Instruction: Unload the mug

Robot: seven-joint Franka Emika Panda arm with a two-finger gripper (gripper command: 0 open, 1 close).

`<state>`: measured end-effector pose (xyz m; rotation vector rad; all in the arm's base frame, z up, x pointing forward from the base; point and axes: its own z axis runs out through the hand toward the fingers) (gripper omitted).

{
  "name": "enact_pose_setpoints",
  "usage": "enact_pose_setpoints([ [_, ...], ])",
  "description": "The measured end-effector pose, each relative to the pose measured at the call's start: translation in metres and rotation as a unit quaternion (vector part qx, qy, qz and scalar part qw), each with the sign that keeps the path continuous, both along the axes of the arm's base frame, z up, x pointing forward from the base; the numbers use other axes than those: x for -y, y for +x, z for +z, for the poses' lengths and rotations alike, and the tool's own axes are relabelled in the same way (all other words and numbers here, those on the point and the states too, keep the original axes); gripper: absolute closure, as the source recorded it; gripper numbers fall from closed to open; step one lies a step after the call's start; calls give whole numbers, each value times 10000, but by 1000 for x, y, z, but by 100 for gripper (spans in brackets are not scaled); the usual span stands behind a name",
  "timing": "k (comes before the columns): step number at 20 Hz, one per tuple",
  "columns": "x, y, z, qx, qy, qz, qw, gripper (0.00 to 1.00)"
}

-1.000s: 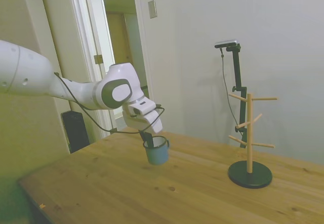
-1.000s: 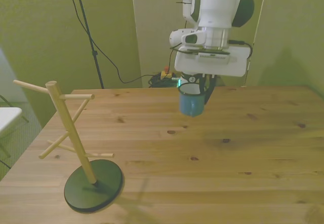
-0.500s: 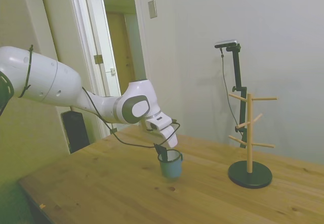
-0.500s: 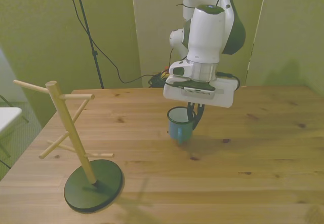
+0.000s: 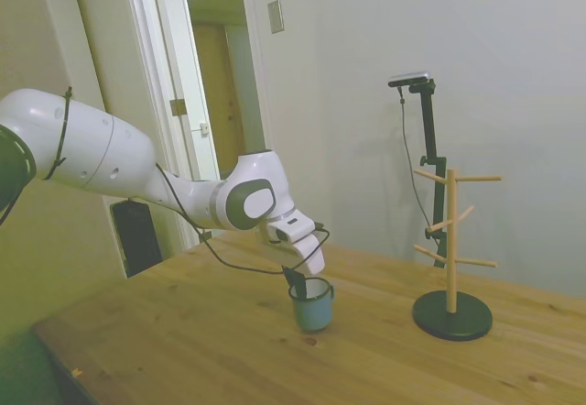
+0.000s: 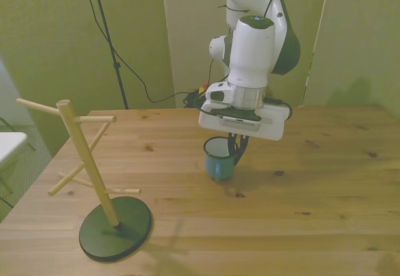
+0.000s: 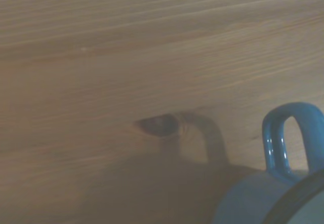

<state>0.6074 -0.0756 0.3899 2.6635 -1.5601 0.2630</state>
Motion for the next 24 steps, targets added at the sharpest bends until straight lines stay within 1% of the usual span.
enact_pose_setpoints([
  [7,2,2,-10,-34,-3,-31,10000,100],
  [16,3,1,-13,-39,0,-49,10000,100],
  [17,3,1,-13,-39,0,-50,10000,0],
  [24,3,1,-13,-40,-1,-55,10000,0],
])
